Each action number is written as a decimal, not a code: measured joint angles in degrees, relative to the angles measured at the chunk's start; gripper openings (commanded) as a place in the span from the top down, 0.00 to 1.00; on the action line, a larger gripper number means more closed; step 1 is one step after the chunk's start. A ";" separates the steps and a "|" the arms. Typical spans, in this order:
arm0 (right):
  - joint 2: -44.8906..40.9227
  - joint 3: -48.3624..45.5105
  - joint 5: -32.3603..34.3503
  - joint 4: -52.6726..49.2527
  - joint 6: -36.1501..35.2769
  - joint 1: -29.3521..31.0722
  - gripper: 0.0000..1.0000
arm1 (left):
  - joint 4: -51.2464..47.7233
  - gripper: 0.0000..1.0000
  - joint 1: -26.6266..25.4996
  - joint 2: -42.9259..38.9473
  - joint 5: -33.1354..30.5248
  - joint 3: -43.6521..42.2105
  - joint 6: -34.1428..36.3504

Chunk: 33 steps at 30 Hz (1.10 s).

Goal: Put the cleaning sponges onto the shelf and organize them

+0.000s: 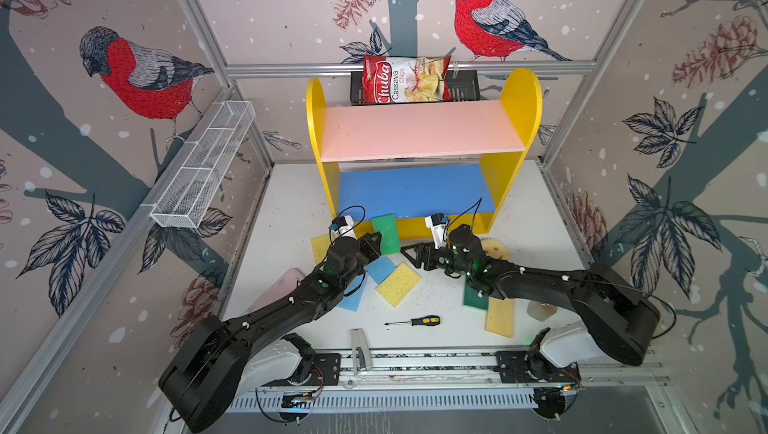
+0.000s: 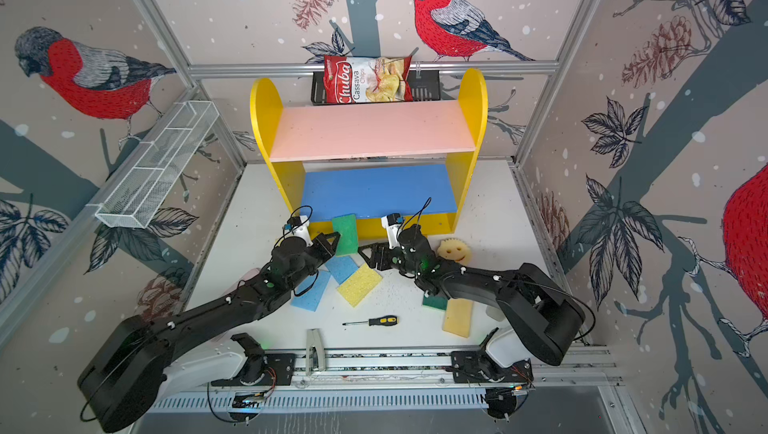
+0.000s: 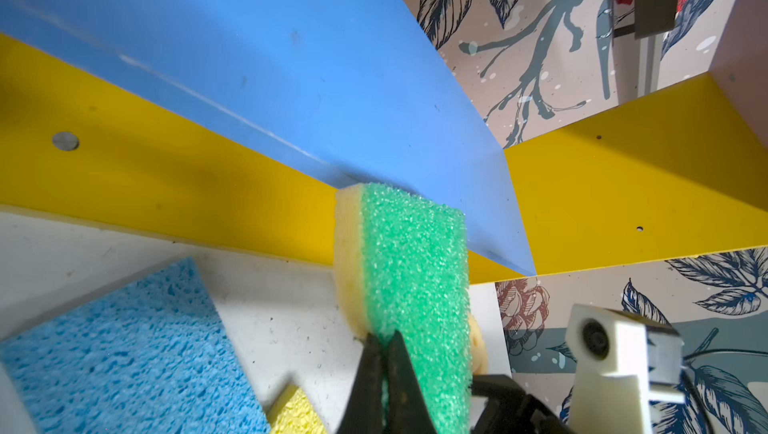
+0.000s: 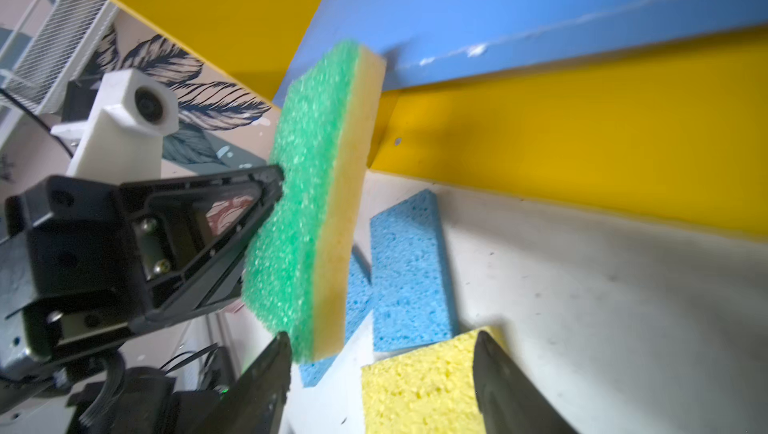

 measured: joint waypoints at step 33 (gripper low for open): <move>8.55 5.73 -4.79 6.51 5.53 2.10 1.00 | -4.33 0.48 0.26 -1.75 -1.70 -0.52 0.59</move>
